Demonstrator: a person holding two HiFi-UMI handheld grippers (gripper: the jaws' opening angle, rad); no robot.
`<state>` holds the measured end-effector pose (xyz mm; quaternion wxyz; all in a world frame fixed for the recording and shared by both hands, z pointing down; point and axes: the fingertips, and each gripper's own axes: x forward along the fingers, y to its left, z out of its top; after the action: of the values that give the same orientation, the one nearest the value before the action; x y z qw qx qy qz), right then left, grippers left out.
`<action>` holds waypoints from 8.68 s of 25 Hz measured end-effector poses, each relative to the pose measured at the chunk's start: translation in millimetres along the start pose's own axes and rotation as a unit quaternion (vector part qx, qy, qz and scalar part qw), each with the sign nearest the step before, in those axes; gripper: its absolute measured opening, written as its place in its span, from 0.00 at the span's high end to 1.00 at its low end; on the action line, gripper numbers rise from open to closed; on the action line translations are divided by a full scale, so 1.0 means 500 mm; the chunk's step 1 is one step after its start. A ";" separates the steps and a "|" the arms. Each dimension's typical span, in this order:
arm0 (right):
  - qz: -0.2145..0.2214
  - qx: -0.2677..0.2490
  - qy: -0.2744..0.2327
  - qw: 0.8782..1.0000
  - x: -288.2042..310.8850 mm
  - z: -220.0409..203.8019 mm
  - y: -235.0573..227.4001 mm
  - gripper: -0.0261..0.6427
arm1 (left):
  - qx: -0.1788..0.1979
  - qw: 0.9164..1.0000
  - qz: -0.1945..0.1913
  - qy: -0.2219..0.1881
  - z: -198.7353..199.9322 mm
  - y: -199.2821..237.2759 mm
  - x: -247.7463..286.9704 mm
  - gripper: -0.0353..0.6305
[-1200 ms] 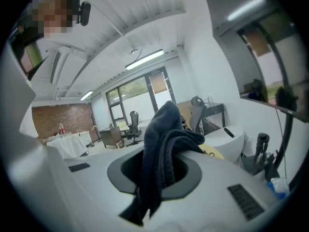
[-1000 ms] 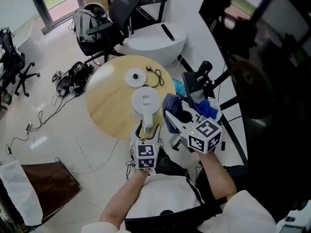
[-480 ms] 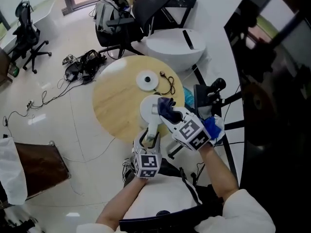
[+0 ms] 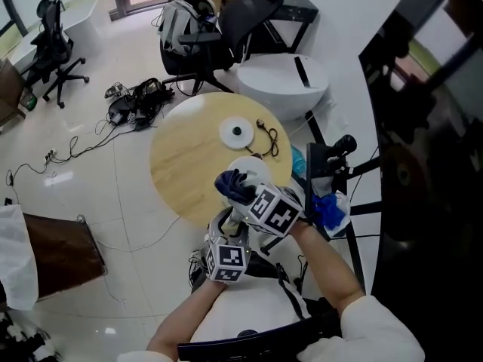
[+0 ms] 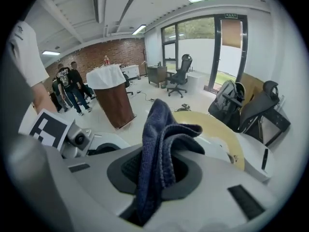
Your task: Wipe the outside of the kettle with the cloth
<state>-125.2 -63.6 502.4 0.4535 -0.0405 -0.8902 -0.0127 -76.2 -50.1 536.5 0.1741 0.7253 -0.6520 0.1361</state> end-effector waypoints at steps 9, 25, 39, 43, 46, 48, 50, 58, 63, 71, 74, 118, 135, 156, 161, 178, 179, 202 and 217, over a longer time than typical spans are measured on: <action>-0.046 0.049 -0.022 0.997 0.011 0.014 -0.153 0.86 | -0.008 1.000 0.003 0.007 -0.006 0.011 0.000 0.70; -0.093 0.118 -0.016 0.989 -0.059 -0.079 -0.101 0.87 | -0.003 1.000 -0.021 0.015 -0.008 0.016 0.006 0.70; -0.074 0.187 -0.146 0.969 -0.176 -0.079 -0.016 0.87 | 0.019 0.998 -0.052 0.036 -0.004 0.042 0.005 0.70; -0.047 0.187 -0.109 0.975 -0.145 -0.130 0.052 0.87 | 0.020 0.997 -0.060 0.042 -0.005 0.047 0.004 0.70; -0.026 0.198 -0.098 0.975 -0.102 -0.147 0.083 0.87 | 0.025 0.996 -0.068 0.048 -0.005 0.047 0.002 0.70; -0.027 0.209 -0.088 0.973 -0.071 -0.159 0.079 0.87 | 0.029 0.996 -0.072 0.051 -0.004 0.047 0.001 0.70; -0.030 0.222 -0.082 0.971 -0.039 -0.171 0.066 0.87 | 0.033 0.995 -0.077 0.053 -0.003 0.046 0.001 0.70; -0.012 0.285 -0.094 0.954 0.043 -0.213 0.035 0.87 | 0.047 0.991 -0.105 0.063 -0.008 0.051 -0.007 0.70; 0.003 0.323 -0.071 0.944 0.125 -0.273 0.035 0.87 | 0.046 0.989 -0.123 0.069 -0.008 0.058 -0.010 0.70; 0.027 0.392 -0.018 0.919 0.283 -0.383 0.047 0.87 | 0.060 0.985 -0.143 0.075 -0.009 0.062 -0.012 0.70; 0.032 0.408 -0.008 0.913 0.317 -0.408 0.050 0.87 | 0.075 0.981 -0.158 0.083 -0.009 0.067 -0.013 0.70; -0.026 0.228 0.024 0.973 0.241 -0.391 0.034 0.87 | 0.269 0.842 -0.420 0.205 -0.007 0.175 0.021 0.69; -0.077 0.097 0.011 0.992 0.080 -0.314 0.008 0.86 | 0.328 0.787 -0.456 0.253 0.004 0.193 0.036 0.69; -0.046 -0.042 0.068 0.996 0.029 -0.308 -0.037 0.86 | 0.346 0.757 -0.474 0.289 0.001 0.189 0.041 0.69; 0.001 -0.010 0.087 0.996 0.125 -0.376 -0.025 0.86 | 0.345 0.758 -0.471 0.290 0.001 0.187 0.037 0.69; 0.013 0.018 0.101 0.995 0.220 -0.445 -0.012 0.86 | 0.327 0.776 -0.468 0.269 0.002 0.182 0.038 0.69; 0.006 0.009 0.101 0.995 0.206 -0.432 -0.011 0.86 | 0.327 0.776 -0.468 0.268 0.002 0.182 0.038 0.69; -0.108 -0.007 0.091 0.990 0.019 -0.317 -0.021 0.86 | 0.117 0.992 -0.017 0.039 -0.036 0.266 0.060 0.57; -0.118 -0.018 0.061 0.991 -0.013 -0.272 -0.013 0.86 | 0.098 0.995 0.002 0.012 -0.006 0.254 0.103 0.70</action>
<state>-12.3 -78.6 577.1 0.5013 0.0572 -0.8592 -0.0850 -196.5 -106.7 570.6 0.1096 0.7362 -0.6345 0.2084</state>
